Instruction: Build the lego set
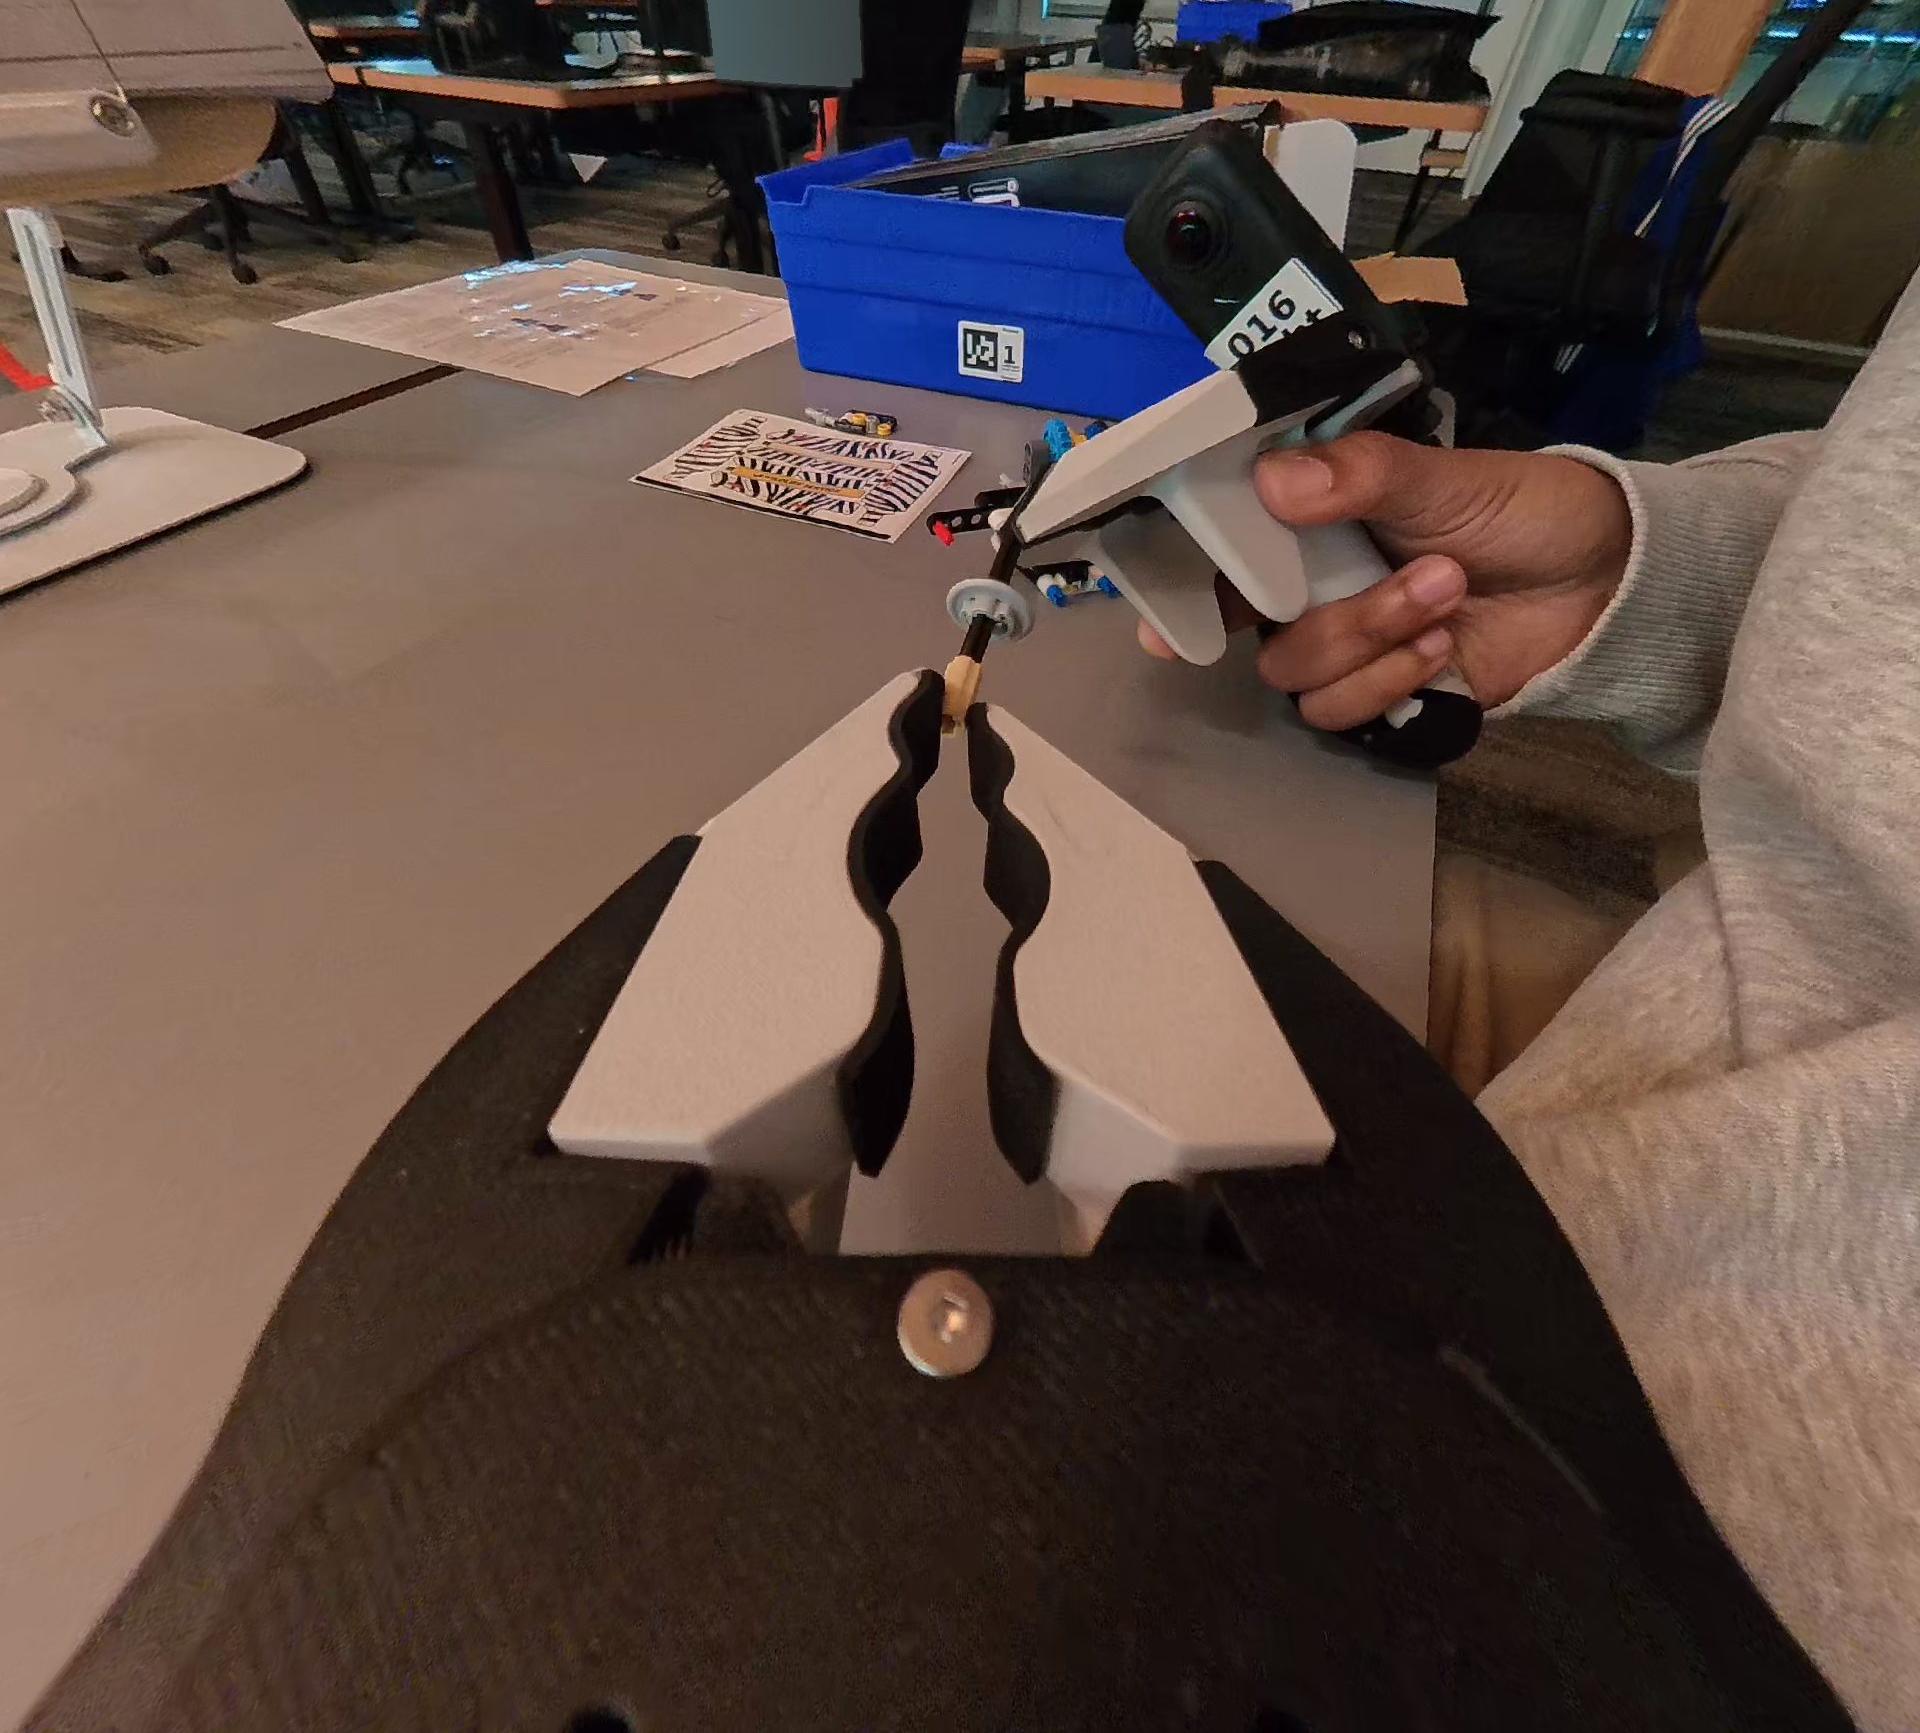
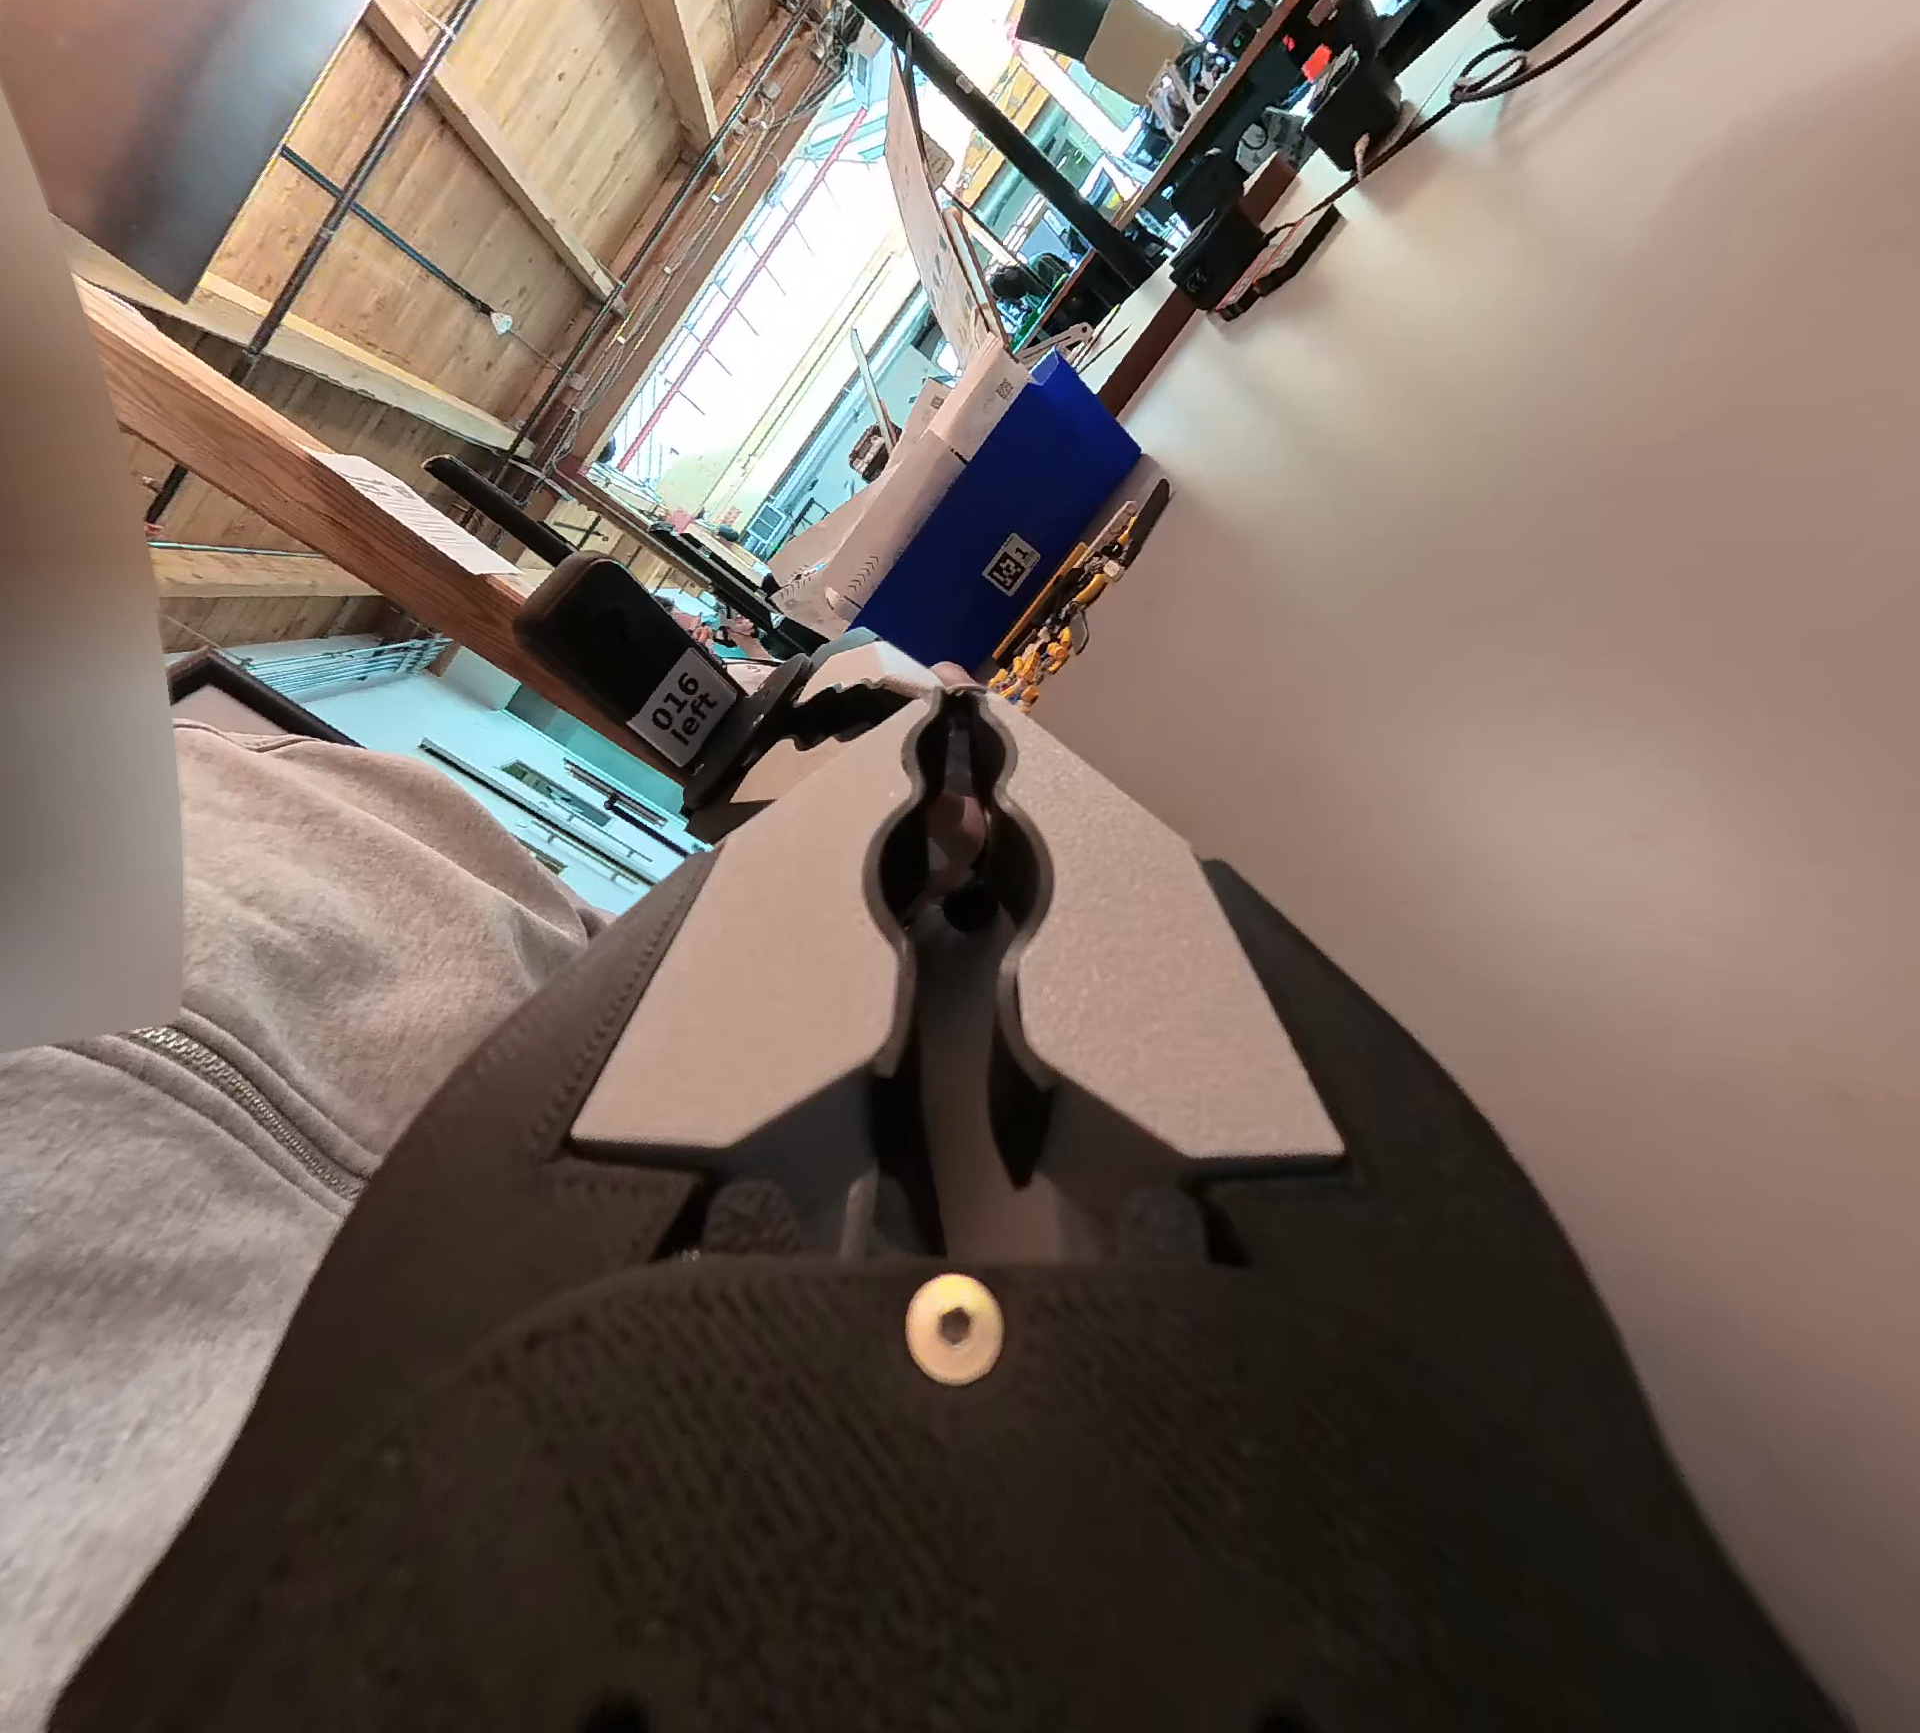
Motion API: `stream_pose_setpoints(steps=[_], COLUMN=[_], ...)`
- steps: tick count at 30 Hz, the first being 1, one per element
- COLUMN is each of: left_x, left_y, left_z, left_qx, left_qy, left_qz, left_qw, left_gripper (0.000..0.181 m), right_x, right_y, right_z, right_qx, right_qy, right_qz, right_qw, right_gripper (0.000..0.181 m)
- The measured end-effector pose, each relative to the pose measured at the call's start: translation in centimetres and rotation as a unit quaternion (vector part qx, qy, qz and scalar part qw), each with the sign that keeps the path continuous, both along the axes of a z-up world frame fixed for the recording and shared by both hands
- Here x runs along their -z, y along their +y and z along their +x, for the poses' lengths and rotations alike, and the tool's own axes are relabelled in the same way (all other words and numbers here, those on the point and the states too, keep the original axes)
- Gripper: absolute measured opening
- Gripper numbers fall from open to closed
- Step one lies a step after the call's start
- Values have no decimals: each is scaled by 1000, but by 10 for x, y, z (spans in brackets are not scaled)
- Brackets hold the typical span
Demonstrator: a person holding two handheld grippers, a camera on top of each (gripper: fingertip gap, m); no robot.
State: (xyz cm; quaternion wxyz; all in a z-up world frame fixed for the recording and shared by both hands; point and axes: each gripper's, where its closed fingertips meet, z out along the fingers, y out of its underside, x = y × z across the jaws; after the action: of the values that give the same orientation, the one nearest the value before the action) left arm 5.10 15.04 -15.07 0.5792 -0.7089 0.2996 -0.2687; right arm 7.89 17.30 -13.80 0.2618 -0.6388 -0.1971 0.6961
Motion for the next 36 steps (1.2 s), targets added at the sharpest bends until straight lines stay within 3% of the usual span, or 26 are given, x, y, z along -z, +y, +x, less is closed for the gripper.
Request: stream_pose_setpoints(steps=[19,32,36], left_x=[-13,-13,-14], left_y=[-13,-9,-10], left_z=[1,-2,4], left_qx=[64,51,58], left_qy=[-71,-75,-82], left_qz=[0,-3,-5], left_qw=[995,996,995], left_gripper=[2,1,0], right_x=[-7,-5,-1], right_y=[-11,-11,-26], right_z=[0,-2,-14], right_qx=[-64,-54,-75], right_qy=[57,53,39], right_qz=[-66,-55,-52], right_qw=[994,996,995], right_gripper=[2,3,2])
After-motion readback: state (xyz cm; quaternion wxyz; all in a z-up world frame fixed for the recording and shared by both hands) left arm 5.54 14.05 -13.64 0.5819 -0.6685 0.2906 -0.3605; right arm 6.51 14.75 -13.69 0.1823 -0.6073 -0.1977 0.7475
